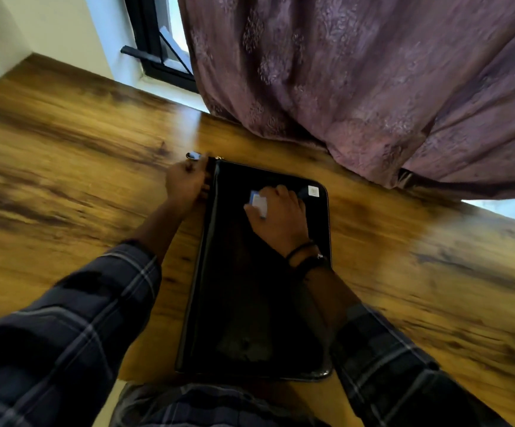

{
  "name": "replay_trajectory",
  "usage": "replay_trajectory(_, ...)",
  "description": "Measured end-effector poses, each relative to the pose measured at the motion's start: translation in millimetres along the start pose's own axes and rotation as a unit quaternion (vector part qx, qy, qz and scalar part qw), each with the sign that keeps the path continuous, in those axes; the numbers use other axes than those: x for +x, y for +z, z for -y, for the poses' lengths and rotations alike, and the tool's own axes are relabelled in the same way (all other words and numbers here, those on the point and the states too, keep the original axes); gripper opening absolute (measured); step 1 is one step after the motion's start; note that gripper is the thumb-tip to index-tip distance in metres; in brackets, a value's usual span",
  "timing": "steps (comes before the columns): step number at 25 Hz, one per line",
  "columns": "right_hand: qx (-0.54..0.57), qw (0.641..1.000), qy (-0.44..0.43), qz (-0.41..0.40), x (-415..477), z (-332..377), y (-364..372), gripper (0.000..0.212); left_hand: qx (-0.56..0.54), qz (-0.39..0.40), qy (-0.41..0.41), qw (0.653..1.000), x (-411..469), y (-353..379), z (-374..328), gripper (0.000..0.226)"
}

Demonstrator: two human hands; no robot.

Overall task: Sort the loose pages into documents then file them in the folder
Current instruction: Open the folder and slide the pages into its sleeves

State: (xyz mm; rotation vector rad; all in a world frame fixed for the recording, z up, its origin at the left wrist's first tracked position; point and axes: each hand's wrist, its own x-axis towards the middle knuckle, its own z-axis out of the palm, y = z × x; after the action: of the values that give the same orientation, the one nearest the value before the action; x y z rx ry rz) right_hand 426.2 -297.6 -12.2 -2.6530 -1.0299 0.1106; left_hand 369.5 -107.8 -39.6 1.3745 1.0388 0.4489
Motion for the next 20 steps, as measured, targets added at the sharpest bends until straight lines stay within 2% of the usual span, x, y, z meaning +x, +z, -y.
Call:
replay_trajectory(3, 0.077, 0.997, -0.017, 0.018, 64.2, 19.2, 7.3, 0.041, -0.079, 0.004, -0.054, 0.995, 25.7, 5.7, -10.0, 0.041)
replay_trajectory(5, 0.099, 0.995, -0.002, 0.023, 100.2, 32.3, 13.1, 0.034, -0.098, -0.001, -0.097, 0.99, 40.4, 8.3, -12.4, 0.035)
replay_trajectory(8, 0.086, 0.987, 0.037, 0.128, 155.4, 47.3, 29.3, 0.041, -0.089, -0.012, -0.121, 0.989, 51.9, 11.3, -7.9, 0.024)
replay_trajectory(11, 0.118, 0.973, 0.062, 0.188, 189.7, 47.9, 49.5, 0.083, -0.101, -0.005, -0.1, 0.99, 52.1, 11.8, -1.5, 0.024)
replay_trajectory(12, 0.125, 0.969, 0.054, 0.204, 194.4, 45.9, 51.5, 0.088, -0.104, -0.003, -0.095, 0.99, 52.3, 10.7, 0.9, 0.025)
replay_trajectory(13, 0.127, 0.967, 0.039, 0.216, 198.4, 43.1, 51.9, 0.084, -0.106, -0.001, -0.089, 0.99, 52.7, 9.7, 2.9, 0.024)
replay_trajectory(15, 0.124, 0.968, 0.003, 0.217, 201.3, 42.3, 47.1, 0.064, -0.101, 0.004, -0.078, 0.992, 51.3, 9.2, 4.2, 0.021)
replay_trajectory(18, 0.031, 0.981, -0.084, 0.169, 199.1, 51.1, 49.0, 0.045, -0.072, -0.013, -0.073, 0.995, 51.0, 11.0, 7.5, 0.023)
replay_trajectory(20, -0.04, 0.98, -0.118, 0.154, 195.4, 59.8, 52.3, 0.023, -0.077, -0.023, -0.066, 0.995, 49.2, 10.9, 8.5, 0.023)
